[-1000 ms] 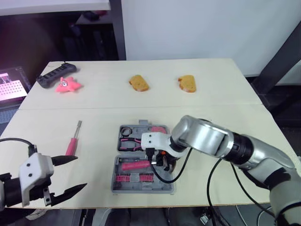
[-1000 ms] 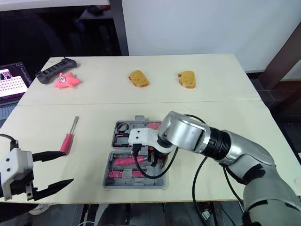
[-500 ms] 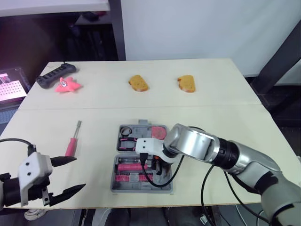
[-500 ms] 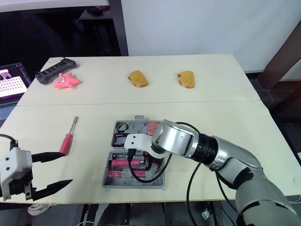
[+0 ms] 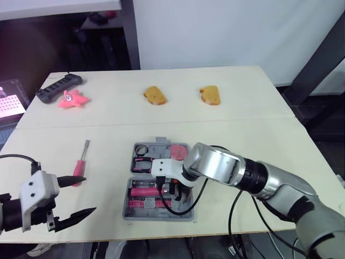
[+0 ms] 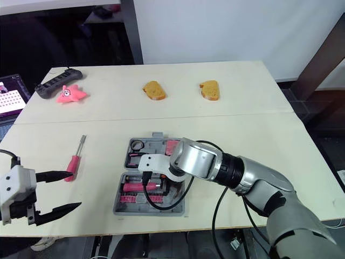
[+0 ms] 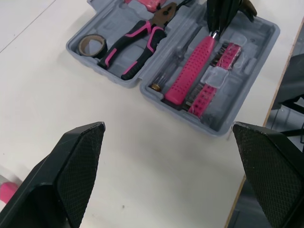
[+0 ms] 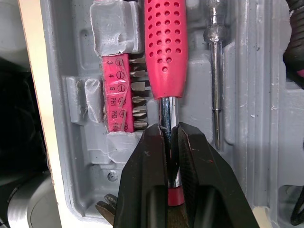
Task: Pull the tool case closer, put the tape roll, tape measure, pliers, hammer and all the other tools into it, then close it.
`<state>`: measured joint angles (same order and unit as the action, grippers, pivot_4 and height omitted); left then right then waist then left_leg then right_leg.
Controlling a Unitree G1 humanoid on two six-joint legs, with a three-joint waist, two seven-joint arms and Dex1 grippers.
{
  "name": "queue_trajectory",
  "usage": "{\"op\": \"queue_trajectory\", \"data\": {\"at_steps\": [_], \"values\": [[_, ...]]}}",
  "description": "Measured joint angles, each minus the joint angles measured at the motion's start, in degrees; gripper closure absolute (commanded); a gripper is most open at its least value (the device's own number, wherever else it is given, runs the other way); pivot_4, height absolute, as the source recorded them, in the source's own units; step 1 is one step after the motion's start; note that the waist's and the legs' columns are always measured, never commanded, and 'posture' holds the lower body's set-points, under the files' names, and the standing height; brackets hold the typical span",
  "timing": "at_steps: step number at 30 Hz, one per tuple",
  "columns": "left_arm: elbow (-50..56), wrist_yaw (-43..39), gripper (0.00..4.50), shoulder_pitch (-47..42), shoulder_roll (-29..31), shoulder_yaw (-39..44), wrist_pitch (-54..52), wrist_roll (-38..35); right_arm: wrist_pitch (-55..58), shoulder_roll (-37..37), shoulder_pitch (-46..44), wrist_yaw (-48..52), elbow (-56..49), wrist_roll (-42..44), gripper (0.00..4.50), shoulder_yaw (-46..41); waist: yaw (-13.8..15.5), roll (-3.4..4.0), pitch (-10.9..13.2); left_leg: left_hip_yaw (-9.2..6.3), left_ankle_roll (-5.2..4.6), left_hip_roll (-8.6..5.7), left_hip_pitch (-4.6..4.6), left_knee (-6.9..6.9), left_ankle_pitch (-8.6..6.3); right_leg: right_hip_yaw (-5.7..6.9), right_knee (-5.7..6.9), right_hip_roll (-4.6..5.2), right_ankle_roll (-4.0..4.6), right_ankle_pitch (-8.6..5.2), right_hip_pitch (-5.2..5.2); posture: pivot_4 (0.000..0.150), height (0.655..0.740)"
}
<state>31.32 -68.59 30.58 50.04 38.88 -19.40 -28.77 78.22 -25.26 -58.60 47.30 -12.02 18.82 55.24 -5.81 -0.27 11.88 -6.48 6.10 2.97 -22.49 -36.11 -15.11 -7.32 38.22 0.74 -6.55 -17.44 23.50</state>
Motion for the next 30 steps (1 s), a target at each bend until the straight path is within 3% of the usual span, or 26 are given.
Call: {"op": "queue_trajectory", "data": {"at_steps": [30], "values": [[-1.14,-0.1,0.0,-1.68,0.59,-2.7,-0.04,0.62,5.14,6.04,1.0,-6.01,2.5,1.56,4.44,-4.0,0.0,0.0,0.0,-0.01,0.0,0.0,-0.01,0.02,0.0,0.0,-0.01,0.0,0.0,0.0,0.0,0.15,0.74]]}}
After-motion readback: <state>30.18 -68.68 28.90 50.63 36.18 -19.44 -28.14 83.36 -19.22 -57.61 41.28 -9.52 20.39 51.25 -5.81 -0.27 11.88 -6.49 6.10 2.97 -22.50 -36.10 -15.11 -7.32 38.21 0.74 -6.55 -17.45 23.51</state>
